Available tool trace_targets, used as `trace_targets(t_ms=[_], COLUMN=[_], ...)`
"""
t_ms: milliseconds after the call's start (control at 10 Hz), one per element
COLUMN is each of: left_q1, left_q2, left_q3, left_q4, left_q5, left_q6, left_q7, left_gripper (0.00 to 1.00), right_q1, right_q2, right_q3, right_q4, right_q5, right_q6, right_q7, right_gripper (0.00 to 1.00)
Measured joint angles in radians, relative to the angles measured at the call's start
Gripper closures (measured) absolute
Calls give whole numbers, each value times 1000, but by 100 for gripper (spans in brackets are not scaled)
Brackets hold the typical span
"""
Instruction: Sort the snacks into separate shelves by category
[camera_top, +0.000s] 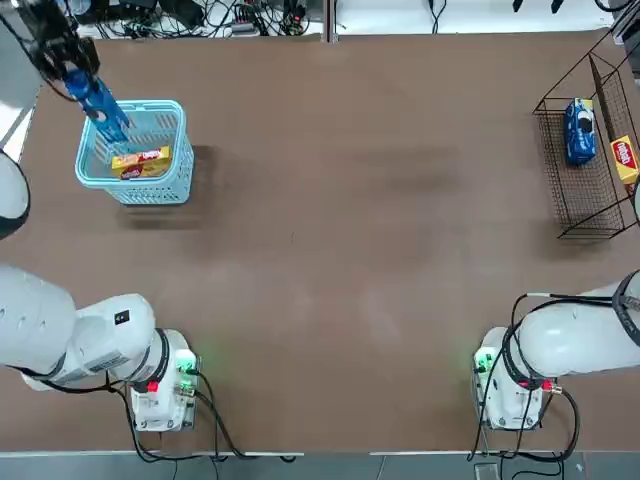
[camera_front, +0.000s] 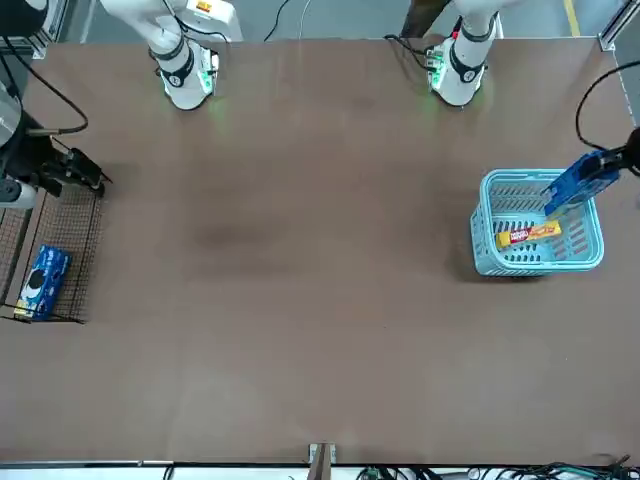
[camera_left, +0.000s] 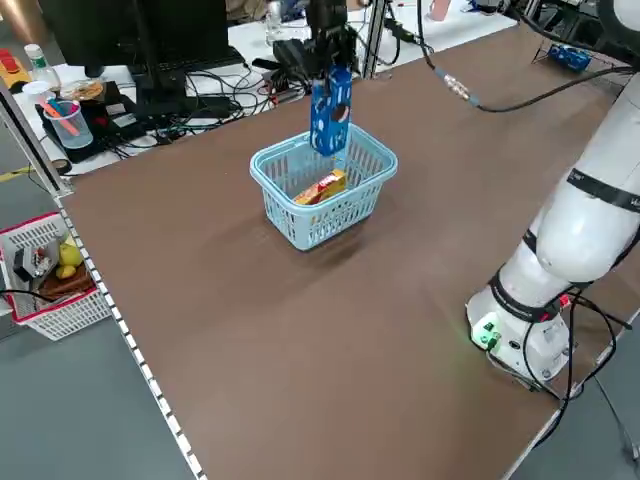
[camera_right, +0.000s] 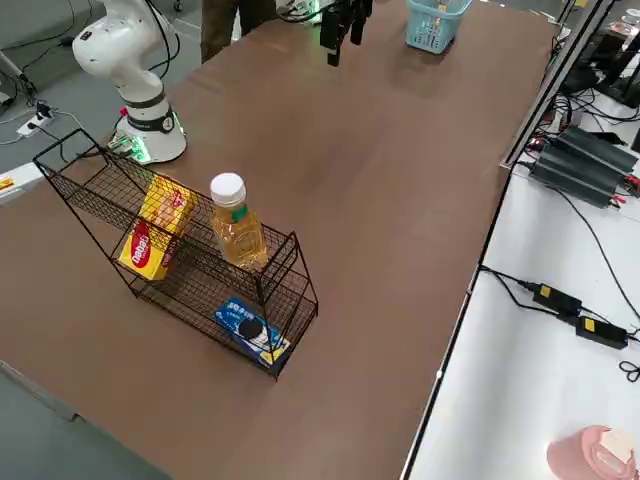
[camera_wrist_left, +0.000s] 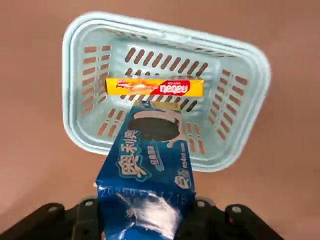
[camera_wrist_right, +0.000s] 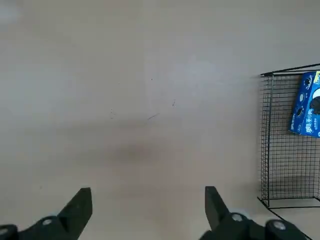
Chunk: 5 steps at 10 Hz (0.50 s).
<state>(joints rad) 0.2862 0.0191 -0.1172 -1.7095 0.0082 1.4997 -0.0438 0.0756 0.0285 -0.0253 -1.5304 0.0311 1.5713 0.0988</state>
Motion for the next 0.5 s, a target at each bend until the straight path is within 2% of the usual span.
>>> trace_targets(t_ms=[300,500], left_q1=[-23,-36], left_q2=[23,98], left_q3=[-248,-423], left_q4=[61,117], left_q5=[-48,-77], left_q6=[-6,12], left_q7=[-366,-579], left_gripper=[48,48], right_q1=[-1,-2], right_q2=[1,1], right_q3=[-4,-8], right_q4=[2,3], right_q5=[0,-7], right_q6=[2,6], right_q7=[0,-1], right_gripper=[0,0])
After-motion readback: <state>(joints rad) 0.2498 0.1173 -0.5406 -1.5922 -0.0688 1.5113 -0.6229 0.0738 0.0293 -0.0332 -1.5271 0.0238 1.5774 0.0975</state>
